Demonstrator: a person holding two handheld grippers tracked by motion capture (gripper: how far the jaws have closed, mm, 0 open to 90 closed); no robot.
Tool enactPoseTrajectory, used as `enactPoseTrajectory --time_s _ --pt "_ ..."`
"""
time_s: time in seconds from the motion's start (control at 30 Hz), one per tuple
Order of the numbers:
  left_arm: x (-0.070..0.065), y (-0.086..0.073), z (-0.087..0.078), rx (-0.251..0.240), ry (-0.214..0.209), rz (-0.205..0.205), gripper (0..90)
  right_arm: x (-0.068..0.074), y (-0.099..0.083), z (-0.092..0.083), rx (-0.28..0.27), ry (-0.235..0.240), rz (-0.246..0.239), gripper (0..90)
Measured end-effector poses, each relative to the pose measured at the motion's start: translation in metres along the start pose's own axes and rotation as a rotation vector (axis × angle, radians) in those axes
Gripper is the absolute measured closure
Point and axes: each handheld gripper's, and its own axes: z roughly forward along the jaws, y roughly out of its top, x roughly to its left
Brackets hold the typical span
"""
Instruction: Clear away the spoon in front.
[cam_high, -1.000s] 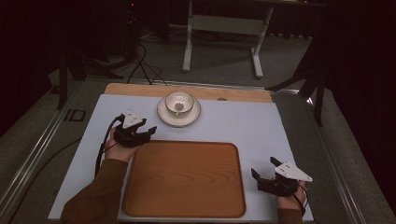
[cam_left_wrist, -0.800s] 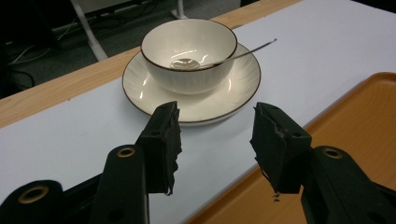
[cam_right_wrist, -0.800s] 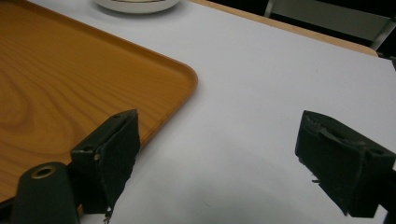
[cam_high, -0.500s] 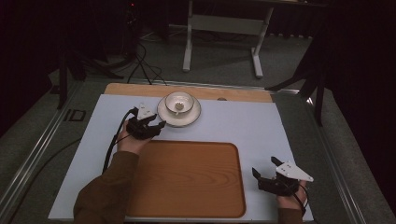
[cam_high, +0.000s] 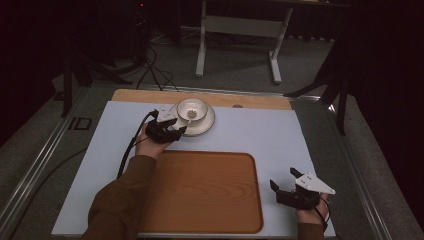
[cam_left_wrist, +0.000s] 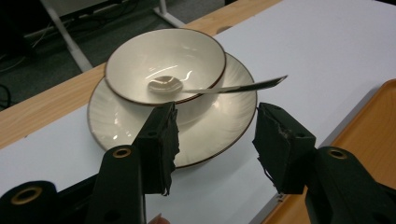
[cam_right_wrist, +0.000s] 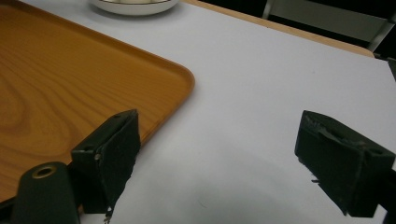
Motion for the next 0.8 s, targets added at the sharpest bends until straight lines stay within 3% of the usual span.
enactPoseTrajectory --time_s 0.17,0.5,0.8 --pt "-0.007 0.004 0.011 0.005 -0.002 0.034 50.7 0.0 0.0 0.0 0.0 0.0 -0.001 13.9" --pt "-0.012 0.016 0.028 0.025 0.042 0.089 57.0 0.0 0.0 0.0 -0.002 0.001 0.002 14.0" --pt "-0.015 0.018 0.034 0.062 0.072 0.111 71.8 -0.001 0.0 -0.001 -0.004 0.0 0.003 14.0"
